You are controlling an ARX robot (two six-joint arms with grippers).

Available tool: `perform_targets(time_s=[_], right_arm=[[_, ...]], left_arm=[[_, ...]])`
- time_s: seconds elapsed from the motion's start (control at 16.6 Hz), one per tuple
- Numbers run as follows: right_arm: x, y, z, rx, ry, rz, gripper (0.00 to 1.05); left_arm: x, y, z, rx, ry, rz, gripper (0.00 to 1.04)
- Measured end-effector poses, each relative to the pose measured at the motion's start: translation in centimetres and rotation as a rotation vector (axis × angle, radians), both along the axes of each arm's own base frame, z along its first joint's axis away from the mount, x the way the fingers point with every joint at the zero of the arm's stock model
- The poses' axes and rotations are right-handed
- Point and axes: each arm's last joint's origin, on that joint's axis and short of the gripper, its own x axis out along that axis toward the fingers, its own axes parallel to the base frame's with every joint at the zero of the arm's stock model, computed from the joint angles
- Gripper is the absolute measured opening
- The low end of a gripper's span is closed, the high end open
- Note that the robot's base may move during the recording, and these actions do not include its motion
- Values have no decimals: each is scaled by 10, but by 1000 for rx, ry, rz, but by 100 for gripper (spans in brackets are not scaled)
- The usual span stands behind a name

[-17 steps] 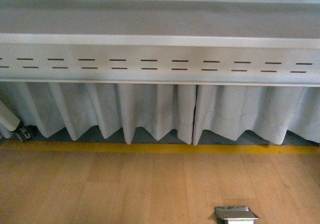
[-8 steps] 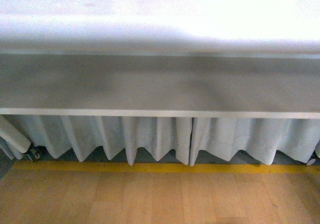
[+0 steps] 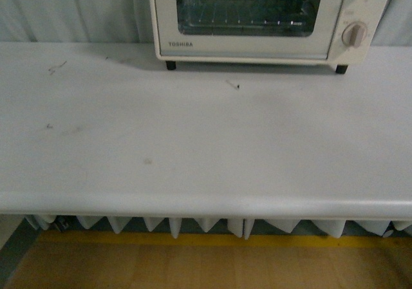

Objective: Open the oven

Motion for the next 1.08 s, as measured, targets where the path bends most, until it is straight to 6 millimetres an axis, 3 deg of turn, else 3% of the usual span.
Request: perform_targets(time_s=[1.08], right_arm=[[0,0,0,0,2,0,98]], left_arm=[[0,0,0,3,-1,0,98]])
